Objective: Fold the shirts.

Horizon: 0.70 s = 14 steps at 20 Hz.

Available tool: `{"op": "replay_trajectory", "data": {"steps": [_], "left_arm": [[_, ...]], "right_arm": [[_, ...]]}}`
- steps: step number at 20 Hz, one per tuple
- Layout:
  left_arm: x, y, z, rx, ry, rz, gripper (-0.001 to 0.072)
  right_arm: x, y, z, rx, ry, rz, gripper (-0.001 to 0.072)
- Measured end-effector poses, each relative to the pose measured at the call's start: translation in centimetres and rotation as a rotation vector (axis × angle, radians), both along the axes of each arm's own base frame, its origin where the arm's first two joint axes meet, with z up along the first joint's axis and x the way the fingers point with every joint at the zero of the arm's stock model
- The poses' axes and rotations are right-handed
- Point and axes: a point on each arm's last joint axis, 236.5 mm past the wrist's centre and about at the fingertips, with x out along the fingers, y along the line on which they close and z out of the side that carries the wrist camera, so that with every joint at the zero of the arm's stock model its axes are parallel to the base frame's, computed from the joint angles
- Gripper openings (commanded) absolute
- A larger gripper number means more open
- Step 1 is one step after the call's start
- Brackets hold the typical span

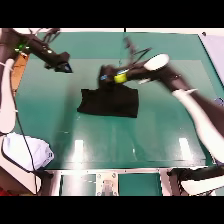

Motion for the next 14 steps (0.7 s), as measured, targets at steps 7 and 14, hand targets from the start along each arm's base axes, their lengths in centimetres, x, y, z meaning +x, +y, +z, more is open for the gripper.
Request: {"op": "replay_trajectory", "data": {"steps": [7, 14], "left_arm": [[0.2, 4.1, 0.4, 0.011, 0.007, 0.073, 0.0032], [0.3, 4.6, 0.4, 0.014, 0.004, 0.085, 0.0032]], "right_arm": [[2.1, 6.0, -6.8, 0.065, 0.099, -0.096, 0.0023], [5.2, -13.2, -5.0, -0.087, 0.157, -0.087, 0.0289]]}}
